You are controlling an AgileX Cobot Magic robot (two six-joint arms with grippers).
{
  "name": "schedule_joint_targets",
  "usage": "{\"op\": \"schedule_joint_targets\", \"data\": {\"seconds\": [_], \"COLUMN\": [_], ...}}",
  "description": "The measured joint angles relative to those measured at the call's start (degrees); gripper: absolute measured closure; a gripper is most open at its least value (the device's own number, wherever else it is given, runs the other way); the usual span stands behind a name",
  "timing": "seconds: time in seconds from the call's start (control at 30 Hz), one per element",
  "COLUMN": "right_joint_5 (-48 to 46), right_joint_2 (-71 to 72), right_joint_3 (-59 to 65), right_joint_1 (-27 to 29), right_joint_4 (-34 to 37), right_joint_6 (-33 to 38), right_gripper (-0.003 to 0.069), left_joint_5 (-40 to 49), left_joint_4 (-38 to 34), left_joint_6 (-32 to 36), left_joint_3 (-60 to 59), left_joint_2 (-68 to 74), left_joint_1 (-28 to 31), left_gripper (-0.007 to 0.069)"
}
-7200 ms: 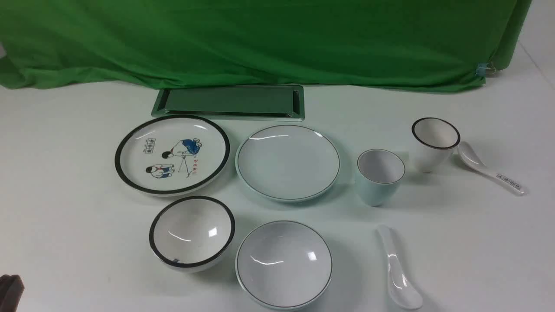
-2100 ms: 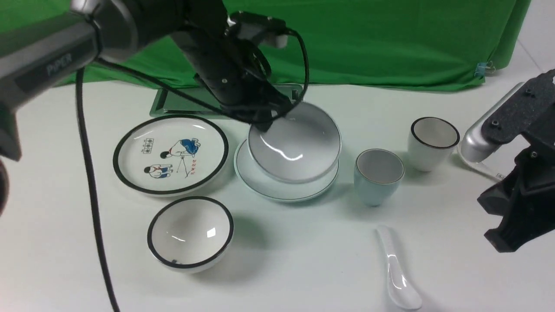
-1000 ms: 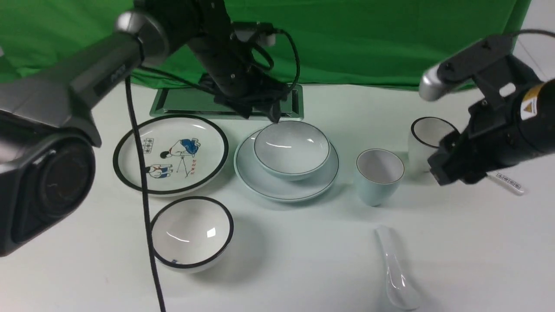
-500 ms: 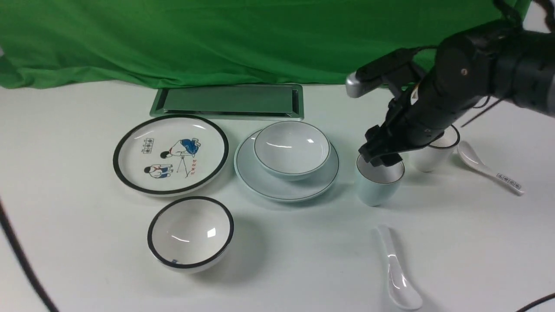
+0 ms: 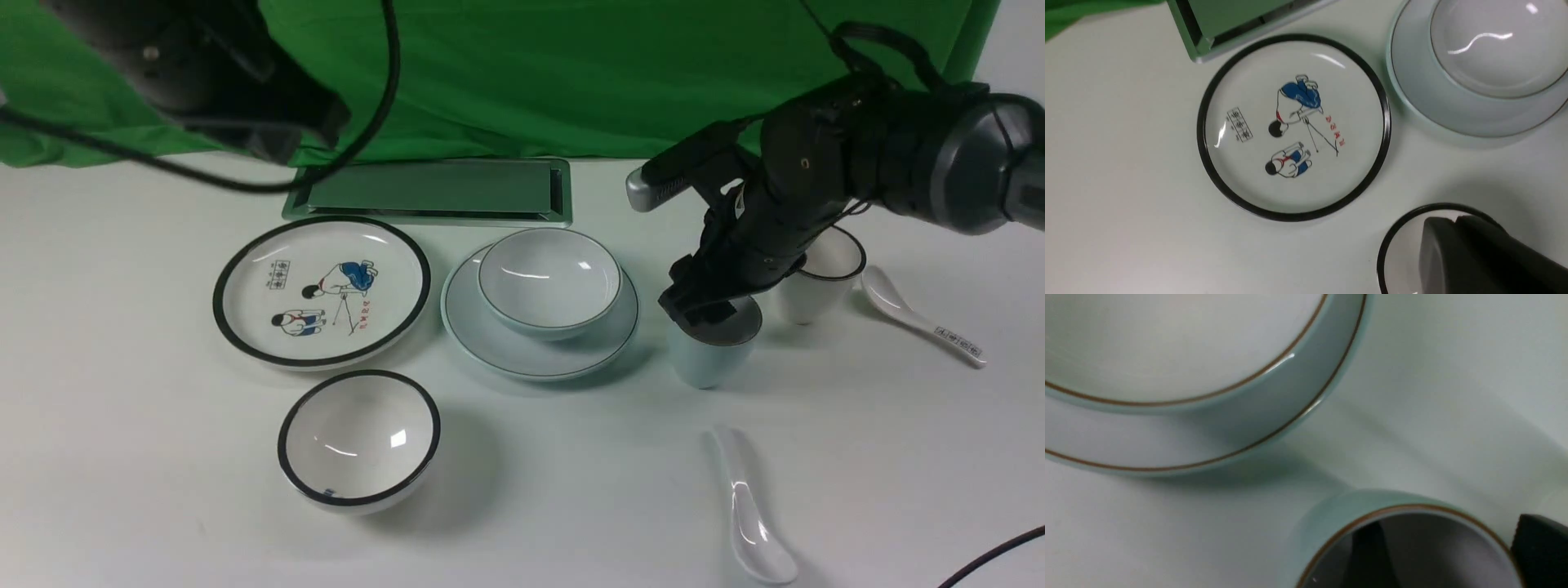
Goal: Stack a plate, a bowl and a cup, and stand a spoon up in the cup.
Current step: Use the right arm to grab a blue teacup, then use the right arm to put the blue teacup into the blue rice bowl in the middle
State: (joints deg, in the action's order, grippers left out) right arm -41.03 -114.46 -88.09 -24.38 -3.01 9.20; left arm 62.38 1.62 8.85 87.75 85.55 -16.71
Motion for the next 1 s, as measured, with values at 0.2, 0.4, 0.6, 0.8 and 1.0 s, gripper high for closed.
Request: {"op": "schedule_joint_targets", "data": {"seconds": [0.2,0.4,0.6,0.8,1.0], "right_joint_5": [-0.73,-7.78,-9.10,-6.97,-7.05], "right_joint_2": [-0.69,0.64,1.82,-3.60,-11.25], "right_joint_3": [-0.43,-6.63,-18.07,-24.37,-26.88], "right_joint_1": [0.00,0.00,-0.31,-2.52,-2.90], "right_joint_4": [-0.13,0.13,10.39,18.13,18.29], "right_joint_6": [2.41,2.93,6.79,8.44,6.33], "right_gripper": [0.0494,0.0577,0.0577,0.0577,0.0577], "left_joint_5": [-4.99,-7.63,-13.87,-18.19,-18.89], "left_joint_4": [0.00,0.02,0.02,0.13,0.02], "left_joint_6": [0.00,-0.74,-2.32,-2.38,-2.38], "left_joint_3": [-8.88,-13.81,-18.31,-21.76,-22.54], "left_joint_2": [-5.66,-13.11,-21.21,-23.51,-23.51], "left_joint_1": [0.00,0.00,0.82,1.00,1.29], "left_gripper": [0.0661,0.0661,0.0661,0.0656,0.0656]}}
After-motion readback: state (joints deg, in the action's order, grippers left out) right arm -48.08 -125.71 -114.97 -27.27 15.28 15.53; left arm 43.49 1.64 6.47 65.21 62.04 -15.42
